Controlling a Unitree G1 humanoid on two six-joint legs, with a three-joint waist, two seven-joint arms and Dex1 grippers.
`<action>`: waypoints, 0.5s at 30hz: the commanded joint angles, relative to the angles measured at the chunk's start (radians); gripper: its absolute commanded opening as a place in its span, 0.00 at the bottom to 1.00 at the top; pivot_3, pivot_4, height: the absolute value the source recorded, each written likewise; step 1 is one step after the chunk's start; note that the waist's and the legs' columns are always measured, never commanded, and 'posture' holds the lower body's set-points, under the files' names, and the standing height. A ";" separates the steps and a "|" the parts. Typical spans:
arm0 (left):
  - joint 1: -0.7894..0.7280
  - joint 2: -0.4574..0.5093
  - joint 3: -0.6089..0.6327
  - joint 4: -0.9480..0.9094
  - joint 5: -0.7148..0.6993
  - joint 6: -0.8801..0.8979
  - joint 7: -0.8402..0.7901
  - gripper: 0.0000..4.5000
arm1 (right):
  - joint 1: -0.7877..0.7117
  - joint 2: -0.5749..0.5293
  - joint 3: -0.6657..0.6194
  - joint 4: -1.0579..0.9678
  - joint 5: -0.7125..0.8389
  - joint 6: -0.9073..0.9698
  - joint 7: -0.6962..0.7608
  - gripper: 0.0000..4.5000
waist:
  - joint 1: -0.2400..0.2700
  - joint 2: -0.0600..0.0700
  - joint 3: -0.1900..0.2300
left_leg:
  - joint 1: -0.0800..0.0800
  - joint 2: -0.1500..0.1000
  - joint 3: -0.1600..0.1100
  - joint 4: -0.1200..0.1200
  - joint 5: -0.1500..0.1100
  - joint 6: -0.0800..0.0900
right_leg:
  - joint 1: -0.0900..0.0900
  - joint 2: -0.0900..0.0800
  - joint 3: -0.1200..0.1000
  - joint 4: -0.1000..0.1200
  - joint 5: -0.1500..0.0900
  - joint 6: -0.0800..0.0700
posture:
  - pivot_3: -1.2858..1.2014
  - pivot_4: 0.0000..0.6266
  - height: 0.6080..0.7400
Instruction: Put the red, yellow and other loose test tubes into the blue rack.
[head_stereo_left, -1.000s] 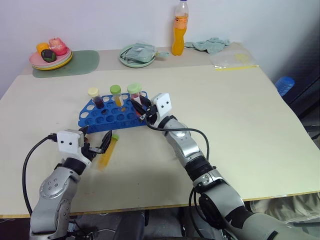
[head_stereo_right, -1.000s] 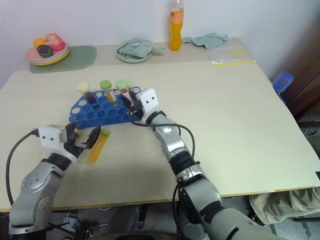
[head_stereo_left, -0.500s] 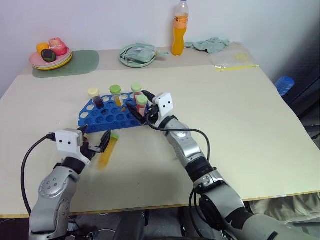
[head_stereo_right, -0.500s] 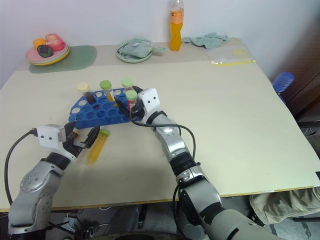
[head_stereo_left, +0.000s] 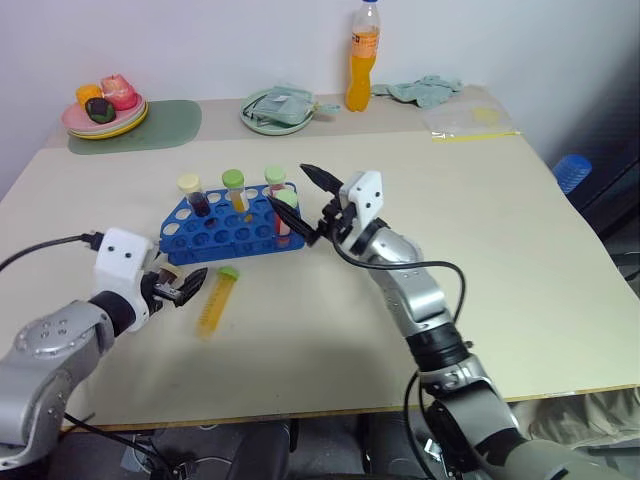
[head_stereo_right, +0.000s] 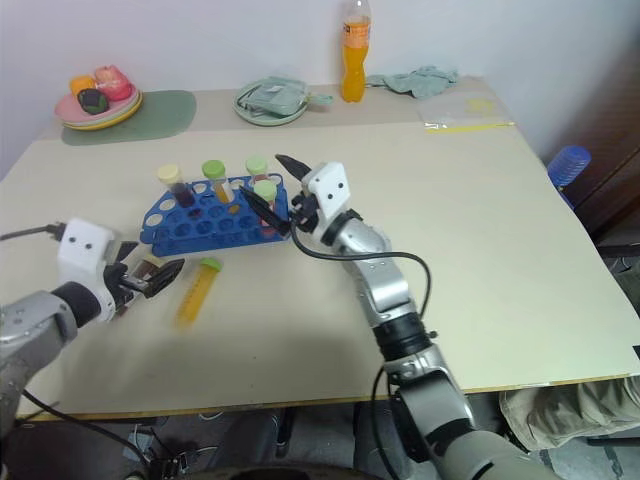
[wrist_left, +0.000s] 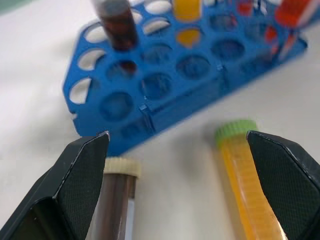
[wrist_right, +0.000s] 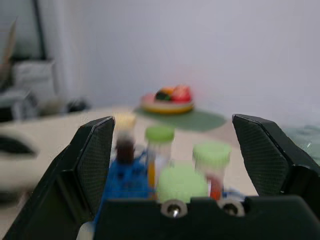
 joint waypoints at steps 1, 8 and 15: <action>-0.165 0.007 -0.001 -0.025 -0.125 0.329 0.014 1.00 | 0.028 -0.107 0.018 -0.156 0.066 0.086 0.145 0.93 | -0.003 0.000 0.000 | 0.000 0.000 0.000 0.000 0.000 0.000 | 0.000 0.000 0.000 0.000 0.000 0.000 | 0.52 0.24 1.00; -0.282 0.076 -0.178 0.125 -0.352 0.398 0.270 1.00 | 0.112 -0.368 0.037 -0.330 0.147 0.205 0.384 0.93 | -0.023 -0.001 0.001 | 0.001 0.001 0.000 -0.001 0.000 0.000 | 0.000 0.001 0.000 0.000 0.000 0.000 | 0.52 0.24 1.00; -0.325 -0.031 -0.242 0.287 -0.532 0.398 0.652 1.00 | 0.135 -0.375 0.042 -0.344 0.122 0.212 0.372 0.93 | -0.014 -0.001 0.001 | 0.001 0.001 0.000 0.000 0.000 0.000 | 0.000 -0.001 0.001 0.000 0.000 0.000 | 0.52 0.24 1.00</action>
